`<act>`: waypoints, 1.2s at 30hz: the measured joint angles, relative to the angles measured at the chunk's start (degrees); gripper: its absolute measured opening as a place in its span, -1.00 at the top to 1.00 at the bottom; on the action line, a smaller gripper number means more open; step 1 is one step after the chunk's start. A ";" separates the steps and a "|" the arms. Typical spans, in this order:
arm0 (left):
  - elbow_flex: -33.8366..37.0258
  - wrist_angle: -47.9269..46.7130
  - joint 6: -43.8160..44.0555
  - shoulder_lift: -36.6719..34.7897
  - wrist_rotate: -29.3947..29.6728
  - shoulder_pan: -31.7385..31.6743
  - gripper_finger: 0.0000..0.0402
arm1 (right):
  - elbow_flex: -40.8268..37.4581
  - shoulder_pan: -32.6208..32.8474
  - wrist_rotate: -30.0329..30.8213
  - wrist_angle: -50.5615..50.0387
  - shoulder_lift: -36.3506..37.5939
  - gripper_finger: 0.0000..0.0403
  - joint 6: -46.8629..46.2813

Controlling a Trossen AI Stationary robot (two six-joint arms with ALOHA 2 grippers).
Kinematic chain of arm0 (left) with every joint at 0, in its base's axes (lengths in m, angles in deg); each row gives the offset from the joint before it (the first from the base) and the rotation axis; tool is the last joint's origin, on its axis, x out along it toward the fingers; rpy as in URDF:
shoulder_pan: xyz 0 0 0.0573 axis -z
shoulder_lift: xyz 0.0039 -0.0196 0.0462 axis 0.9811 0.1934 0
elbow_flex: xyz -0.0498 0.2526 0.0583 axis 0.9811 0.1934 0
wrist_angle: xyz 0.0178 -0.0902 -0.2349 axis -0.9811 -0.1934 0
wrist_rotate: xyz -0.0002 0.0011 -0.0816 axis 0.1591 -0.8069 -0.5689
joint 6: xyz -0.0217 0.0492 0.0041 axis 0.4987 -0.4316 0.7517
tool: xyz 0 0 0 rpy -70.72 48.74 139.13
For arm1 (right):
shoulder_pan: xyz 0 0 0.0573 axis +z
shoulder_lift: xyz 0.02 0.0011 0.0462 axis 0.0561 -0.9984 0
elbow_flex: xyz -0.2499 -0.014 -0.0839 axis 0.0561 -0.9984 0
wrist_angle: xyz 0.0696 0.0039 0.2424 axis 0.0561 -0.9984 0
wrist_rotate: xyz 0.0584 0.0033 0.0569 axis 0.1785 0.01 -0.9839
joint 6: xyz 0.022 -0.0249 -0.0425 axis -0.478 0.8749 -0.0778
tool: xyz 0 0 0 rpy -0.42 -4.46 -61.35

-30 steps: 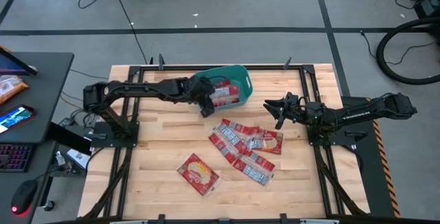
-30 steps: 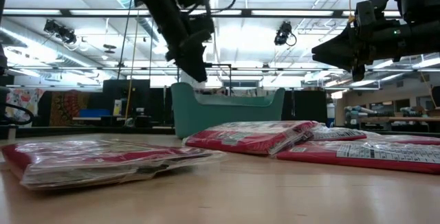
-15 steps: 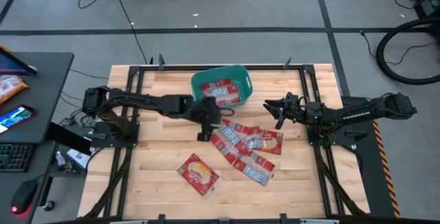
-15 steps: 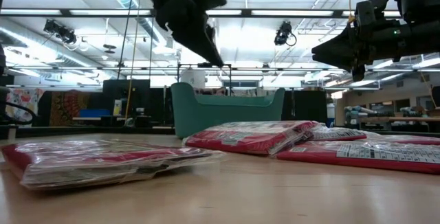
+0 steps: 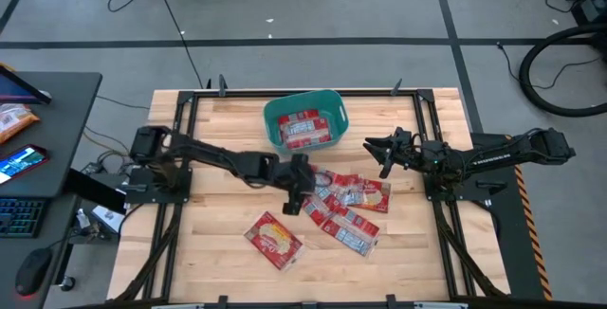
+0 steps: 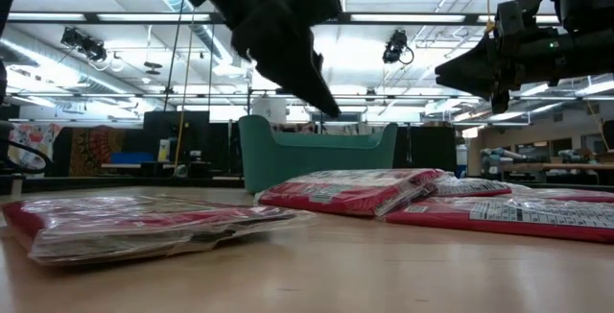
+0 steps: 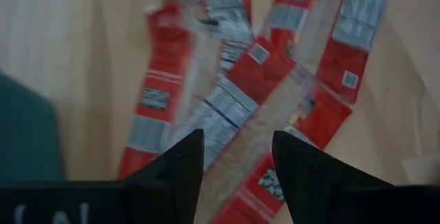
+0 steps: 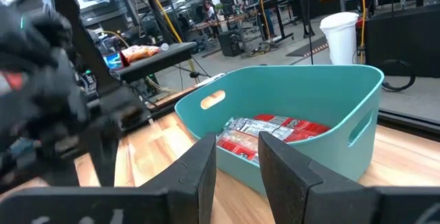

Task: Sort popcorn bags into baskets
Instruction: Put the red popcorn bag into the blue bin

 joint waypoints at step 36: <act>-21.40 -21.23 -13.49 17.51 -5.43 -5.55 0.12 | 0.02 -0.01 0.00 0.45 -0.38 0.43 0.00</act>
